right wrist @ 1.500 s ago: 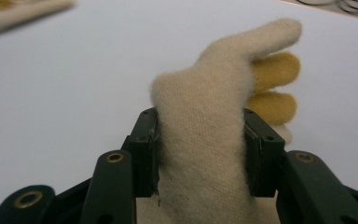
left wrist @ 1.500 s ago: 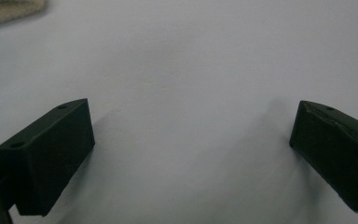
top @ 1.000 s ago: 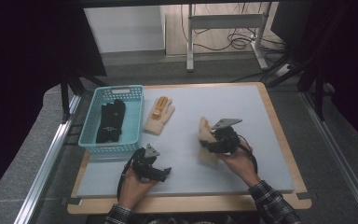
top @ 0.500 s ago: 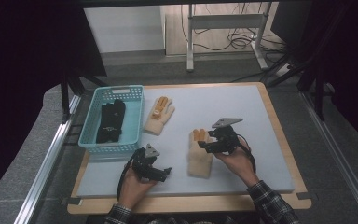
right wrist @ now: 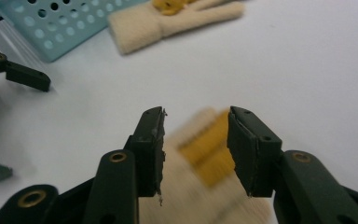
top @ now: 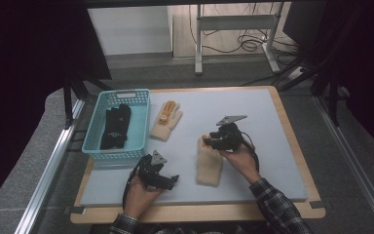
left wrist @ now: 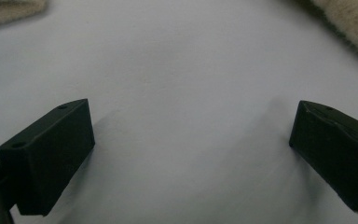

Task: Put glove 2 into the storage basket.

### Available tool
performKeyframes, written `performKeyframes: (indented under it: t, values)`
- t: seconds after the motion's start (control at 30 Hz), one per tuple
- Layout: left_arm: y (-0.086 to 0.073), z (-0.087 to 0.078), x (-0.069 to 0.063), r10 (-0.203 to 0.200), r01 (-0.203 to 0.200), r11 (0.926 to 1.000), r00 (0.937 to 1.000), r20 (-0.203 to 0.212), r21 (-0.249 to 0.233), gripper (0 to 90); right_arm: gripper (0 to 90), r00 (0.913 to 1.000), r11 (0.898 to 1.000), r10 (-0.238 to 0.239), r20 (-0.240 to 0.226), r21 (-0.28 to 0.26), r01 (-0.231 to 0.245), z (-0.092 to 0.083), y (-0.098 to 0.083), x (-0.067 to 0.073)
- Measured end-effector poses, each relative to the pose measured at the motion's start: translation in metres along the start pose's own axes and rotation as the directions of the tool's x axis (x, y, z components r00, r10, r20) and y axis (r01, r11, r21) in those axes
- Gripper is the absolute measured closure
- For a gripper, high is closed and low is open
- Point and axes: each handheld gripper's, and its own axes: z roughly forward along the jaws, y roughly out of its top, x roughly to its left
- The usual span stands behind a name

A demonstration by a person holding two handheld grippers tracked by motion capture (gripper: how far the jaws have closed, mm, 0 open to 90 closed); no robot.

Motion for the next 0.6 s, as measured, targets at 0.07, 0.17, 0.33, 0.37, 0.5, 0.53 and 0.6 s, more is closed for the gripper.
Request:
performKeyframes:
  t: [0.07,0.17,0.33,0.37,0.5,0.53,0.6]
  values:
    - [0.000,0.000,0.000,-0.001,0.001,1.0000,1.0000,0.000,0.000,0.3,58.1,0.9998,1.000,-0.014,-0.011,0.005,0.014,0.010,0.008,0.005]
    - [0.000,0.000,0.000,0.003,-0.003,1.0000,1.0000,-0.001,-0.002,0.7,59.4,0.9993,0.999,-0.032,-0.018,0.021,0.033,0.026,0.019,0.012]
    - [-0.002,-0.002,-0.001,-0.018,0.018,0.9998,0.9998,-0.005,0.000,2.0,60.1,0.9983,0.998,-0.056,-0.017,0.040,0.057,0.051,0.036,0.016]
    - [-0.002,-0.003,-0.001,-0.012,0.012,0.9999,0.9999,-0.006,0.002,2.2,60.2,0.9981,0.997,-0.060,-0.017,0.039,0.060,0.056,0.039,0.016]
    - [-0.003,-0.004,-0.001,-0.014,0.014,0.9999,0.9999,-0.006,0.000,2.5,59.8,0.9976,0.997,-0.067,-0.019,0.039,0.067,0.079,0.053,0.016]
    - [-0.003,-0.004,-0.001,-0.014,0.014,0.9999,0.9999,-0.006,0.000,2.5,59.6,0.9978,0.997,-0.063,-0.021,0.039,0.063,0.084,0.056,0.017]
    - [-0.003,-0.004,-0.001,-0.016,0.016,0.9999,0.9999,-0.005,-0.003,2.5,59.2,0.9980,0.997,-0.059,-0.021,0.041,0.060,0.095,0.063,0.016]
